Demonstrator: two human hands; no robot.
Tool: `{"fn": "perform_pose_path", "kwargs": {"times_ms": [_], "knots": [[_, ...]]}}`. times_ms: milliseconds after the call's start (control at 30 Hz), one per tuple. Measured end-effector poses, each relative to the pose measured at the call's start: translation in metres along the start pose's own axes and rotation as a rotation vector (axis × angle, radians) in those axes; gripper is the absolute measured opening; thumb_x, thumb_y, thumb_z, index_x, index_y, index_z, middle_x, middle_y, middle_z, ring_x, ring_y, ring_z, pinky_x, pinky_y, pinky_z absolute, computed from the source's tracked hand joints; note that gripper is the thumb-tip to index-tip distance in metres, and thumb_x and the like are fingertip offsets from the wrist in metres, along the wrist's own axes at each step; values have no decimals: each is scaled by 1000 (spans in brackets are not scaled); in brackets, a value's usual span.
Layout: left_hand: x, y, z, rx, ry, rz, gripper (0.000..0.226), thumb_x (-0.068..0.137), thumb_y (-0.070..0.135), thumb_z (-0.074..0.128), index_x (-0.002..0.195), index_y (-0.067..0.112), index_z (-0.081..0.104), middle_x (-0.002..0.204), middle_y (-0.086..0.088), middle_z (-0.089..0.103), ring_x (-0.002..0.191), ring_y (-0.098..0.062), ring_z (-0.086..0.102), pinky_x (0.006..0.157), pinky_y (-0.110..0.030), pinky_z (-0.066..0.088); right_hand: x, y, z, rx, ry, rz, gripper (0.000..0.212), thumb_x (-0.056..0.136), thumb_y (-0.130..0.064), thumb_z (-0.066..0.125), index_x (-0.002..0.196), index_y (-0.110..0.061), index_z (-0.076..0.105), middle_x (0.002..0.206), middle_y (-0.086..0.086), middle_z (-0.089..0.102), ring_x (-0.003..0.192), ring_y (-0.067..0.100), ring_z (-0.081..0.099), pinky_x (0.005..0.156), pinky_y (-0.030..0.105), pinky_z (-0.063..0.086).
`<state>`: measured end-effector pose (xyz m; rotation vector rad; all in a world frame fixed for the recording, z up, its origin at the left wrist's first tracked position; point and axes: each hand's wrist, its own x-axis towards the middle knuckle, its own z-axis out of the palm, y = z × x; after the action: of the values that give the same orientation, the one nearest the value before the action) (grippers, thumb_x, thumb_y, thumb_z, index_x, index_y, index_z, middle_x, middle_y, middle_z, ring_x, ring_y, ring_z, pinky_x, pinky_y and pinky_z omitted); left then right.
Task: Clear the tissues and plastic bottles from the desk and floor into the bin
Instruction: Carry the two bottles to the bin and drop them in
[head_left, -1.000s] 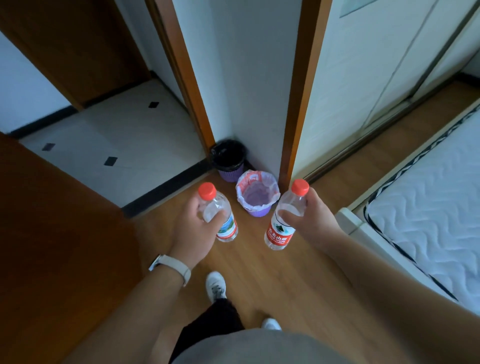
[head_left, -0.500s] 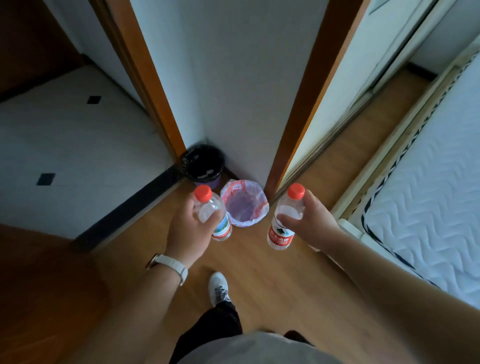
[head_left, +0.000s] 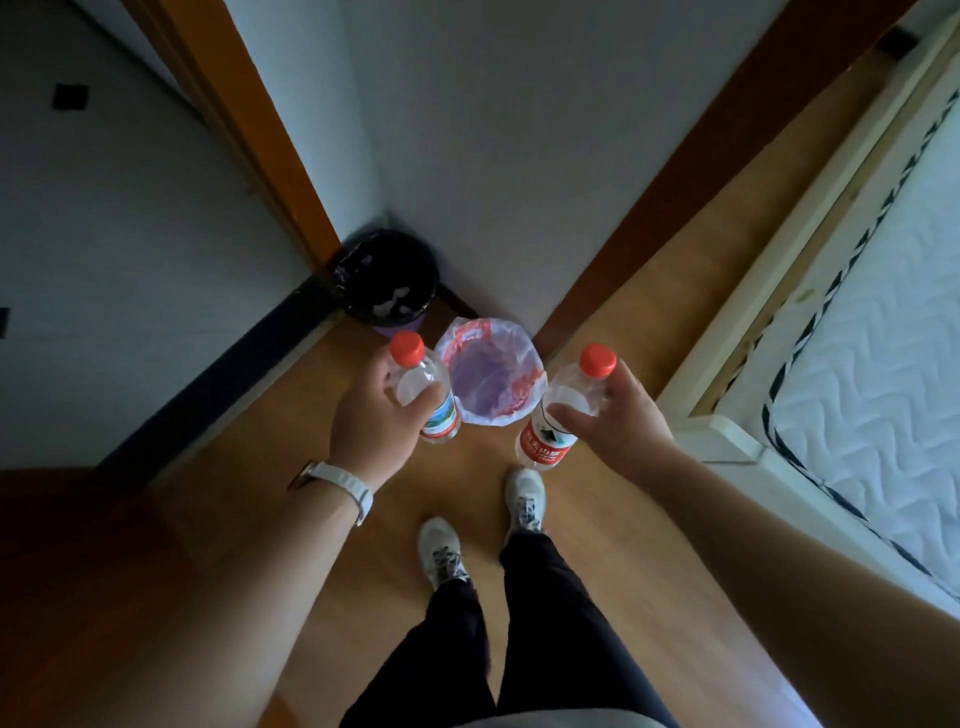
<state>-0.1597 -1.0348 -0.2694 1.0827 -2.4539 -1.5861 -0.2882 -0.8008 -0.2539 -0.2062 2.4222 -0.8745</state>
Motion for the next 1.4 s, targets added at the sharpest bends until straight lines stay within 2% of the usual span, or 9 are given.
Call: {"fn": "perform_pose_path", "kwargs": {"times_ms": [167,333,500,633,767,933,1067,1167,1400], "knots": [[52,-31,45,42,-13,-74,36,81,42,74,110,38,54,105,16,66,99,-4,63,84,-29,53,69,32,38,85,-6,72,57,71,-46,79,118,-37,48,111,-13,61,98,9,61,75,27,48],[114,-70,99,75,-25,-141,30,82,38,73,104,33,54,95,21,62,87,13,56,68,-7,40,147,78,80,79,6,87,55,72,-47,77,117,-34,49,111,-12,59,98,10,59,76,27,48],[182,-134,166,129,-16,-178,37,82,42,74,111,30,54,105,13,65,98,-6,61,77,-23,43,228,139,128,8,-26,79,62,74,-45,76,125,-28,47,113,-10,54,97,10,55,68,20,39],[225,-183,225,185,-67,-161,40,81,42,74,114,27,54,103,11,62,96,-9,59,70,-15,40,286,187,171,10,-82,90,65,74,-46,76,128,-28,45,117,-8,55,100,12,56,75,26,42],[256,-228,273,223,-106,-120,34,81,41,74,106,34,52,98,13,61,95,-12,60,81,-25,47,328,223,213,-12,-150,96,70,74,-46,76,133,-29,41,121,-5,57,103,13,56,78,28,43],[278,-271,311,332,-128,-145,29,82,42,72,99,27,53,81,14,52,82,-14,56,72,-22,37,365,257,252,-120,-163,136,75,72,-51,76,133,-25,42,123,-2,57,106,16,56,80,29,41],[290,-288,325,389,-152,-176,37,88,38,65,117,18,55,108,2,64,101,-21,62,76,-23,37,384,269,267,-197,-172,138,73,74,-53,72,133,-23,41,123,-1,57,111,22,56,90,38,47],[291,-287,317,445,-135,-80,54,91,34,60,141,19,46,139,-1,55,124,-23,54,95,-33,45,383,266,265,-234,-188,107,66,82,-50,63,138,-25,37,130,2,54,110,24,58,91,41,49],[277,-248,265,559,-163,209,47,89,27,61,133,13,53,130,-6,59,115,-28,57,88,-40,52,354,221,217,-395,-192,-65,53,88,-47,57,135,-27,42,132,6,53,109,31,57,87,43,50]]}}
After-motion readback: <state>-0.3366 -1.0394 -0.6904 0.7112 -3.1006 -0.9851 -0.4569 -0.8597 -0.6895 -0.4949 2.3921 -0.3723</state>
